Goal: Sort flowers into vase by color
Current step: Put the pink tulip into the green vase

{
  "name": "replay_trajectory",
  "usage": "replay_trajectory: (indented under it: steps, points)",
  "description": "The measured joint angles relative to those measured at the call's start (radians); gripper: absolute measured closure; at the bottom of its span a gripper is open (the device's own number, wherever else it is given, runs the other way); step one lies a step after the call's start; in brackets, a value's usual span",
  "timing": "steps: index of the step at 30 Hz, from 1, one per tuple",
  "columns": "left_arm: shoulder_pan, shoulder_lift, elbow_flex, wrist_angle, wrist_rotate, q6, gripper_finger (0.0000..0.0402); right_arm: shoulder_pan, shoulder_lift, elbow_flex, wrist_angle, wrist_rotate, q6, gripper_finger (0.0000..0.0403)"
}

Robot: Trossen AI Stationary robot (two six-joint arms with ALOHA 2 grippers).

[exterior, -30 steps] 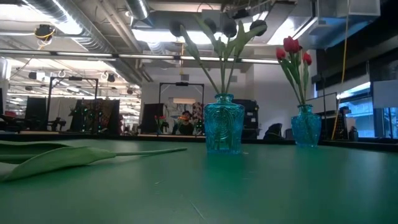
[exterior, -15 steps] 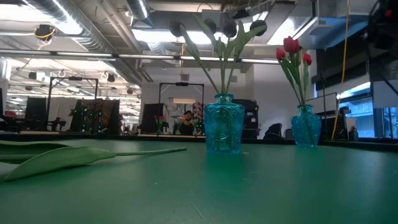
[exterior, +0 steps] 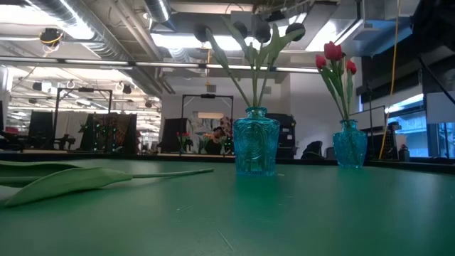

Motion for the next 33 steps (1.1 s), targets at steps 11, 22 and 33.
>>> replay_trajectory:
  steps: [11,22,33]
  points:
    - [-0.006,0.001,0.0,-0.024,0.059,-0.015,0.023,0.0,0.083,0.001,-0.004,0.06,0.042,0.0398]
    - [0.001,0.001,0.0,-0.023,0.063,-0.026,0.023,-0.074,0.177,0.001,-0.211,0.025,0.399,0.0381]
    - [0.004,0.001,0.0,-0.023,0.063,-0.028,0.023,-0.218,0.225,0.001,-0.199,-0.206,0.426,0.0279]
